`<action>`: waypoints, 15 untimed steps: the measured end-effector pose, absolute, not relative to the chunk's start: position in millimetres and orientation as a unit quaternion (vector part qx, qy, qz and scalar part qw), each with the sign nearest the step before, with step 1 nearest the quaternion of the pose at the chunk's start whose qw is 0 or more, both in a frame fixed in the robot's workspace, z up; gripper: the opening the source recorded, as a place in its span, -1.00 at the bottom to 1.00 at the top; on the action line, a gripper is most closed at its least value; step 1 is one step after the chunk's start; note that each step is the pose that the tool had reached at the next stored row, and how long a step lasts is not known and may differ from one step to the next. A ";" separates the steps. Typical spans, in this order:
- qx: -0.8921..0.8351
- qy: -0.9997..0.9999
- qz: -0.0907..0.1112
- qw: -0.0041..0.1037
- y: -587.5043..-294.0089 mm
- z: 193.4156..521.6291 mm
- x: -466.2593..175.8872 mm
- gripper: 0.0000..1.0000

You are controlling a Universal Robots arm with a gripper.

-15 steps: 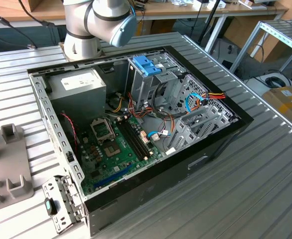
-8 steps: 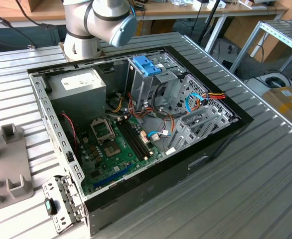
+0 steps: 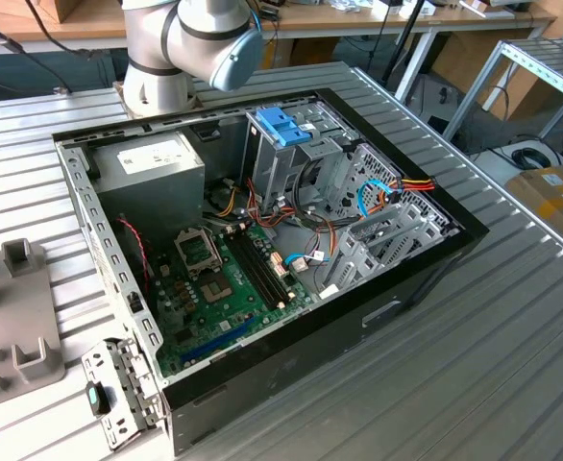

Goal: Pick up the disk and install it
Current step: 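Pick up the disk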

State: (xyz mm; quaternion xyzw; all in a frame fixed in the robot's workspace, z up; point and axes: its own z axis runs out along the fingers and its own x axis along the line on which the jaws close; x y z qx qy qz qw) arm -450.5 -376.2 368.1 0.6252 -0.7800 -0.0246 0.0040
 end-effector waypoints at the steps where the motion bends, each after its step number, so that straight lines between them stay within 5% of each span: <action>1: 0.625 -0.780 -0.025 0.004 -374.8 367.4 -450.4 0.08; 15: 0.625 -0.780 -0.025 0.004 -348.5 360.8 -449.0 0.08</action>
